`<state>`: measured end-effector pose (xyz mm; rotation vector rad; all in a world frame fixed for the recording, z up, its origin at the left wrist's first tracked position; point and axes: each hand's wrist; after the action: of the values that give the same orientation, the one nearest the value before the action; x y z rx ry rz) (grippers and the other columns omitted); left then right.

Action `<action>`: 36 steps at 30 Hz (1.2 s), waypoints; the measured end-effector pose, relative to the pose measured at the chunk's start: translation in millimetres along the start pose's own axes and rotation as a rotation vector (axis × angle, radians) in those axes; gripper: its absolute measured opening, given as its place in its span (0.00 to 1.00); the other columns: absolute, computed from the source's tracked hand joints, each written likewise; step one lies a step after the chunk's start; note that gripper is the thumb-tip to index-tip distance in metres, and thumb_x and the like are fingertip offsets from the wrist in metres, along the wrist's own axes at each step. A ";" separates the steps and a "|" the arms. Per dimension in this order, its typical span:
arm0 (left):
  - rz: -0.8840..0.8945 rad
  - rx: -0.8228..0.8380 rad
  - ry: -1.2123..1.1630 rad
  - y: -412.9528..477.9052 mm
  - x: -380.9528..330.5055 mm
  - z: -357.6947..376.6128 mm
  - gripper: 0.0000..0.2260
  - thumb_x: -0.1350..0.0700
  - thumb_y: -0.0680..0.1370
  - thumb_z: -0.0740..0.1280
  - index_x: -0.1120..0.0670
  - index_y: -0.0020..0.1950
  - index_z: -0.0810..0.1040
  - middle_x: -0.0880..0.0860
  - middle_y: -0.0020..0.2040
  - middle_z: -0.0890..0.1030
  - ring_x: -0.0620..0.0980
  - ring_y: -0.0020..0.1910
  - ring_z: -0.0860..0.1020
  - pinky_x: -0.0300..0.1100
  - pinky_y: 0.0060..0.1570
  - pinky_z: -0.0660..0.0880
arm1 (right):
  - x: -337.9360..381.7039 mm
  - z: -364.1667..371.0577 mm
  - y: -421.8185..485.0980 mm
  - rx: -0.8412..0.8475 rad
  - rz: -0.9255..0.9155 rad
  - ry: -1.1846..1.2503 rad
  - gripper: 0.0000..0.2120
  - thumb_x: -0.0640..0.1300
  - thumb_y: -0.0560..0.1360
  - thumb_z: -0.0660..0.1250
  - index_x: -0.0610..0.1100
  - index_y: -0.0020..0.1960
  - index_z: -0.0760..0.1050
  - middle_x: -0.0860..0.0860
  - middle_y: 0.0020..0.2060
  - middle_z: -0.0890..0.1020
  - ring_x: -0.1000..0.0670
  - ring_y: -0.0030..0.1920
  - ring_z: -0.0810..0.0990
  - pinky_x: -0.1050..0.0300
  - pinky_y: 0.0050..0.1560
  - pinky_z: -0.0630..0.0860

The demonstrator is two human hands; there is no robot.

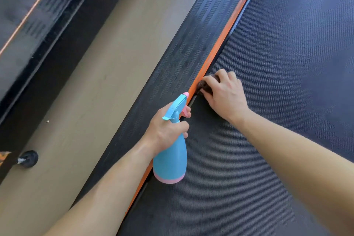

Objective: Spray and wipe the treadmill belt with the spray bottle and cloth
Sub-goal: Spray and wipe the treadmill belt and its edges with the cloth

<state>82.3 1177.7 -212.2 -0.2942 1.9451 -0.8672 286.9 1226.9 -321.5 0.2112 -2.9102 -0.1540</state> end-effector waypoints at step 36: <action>0.158 0.236 0.189 -19.4 -51.8 102.1 0.24 0.57 0.67 0.66 0.43 0.62 0.81 0.51 0.59 0.84 0.49 0.37 0.86 0.37 0.42 0.81 | -40.9 -30.4 -169.8 0.024 0.280 0.125 0.18 0.58 0.76 0.67 0.52 0.62 0.75 0.44 0.55 0.76 0.39 0.47 0.73 0.44 0.42 0.76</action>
<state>192.3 1145.2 -194.4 0.0826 1.9828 -1.0382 355.4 1063.3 -320.9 -0.1775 -2.7806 -0.0573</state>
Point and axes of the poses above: each hand's wrist, its own y-axis towards the middle knuckle, its own z-axis out of the palm, x = y × z
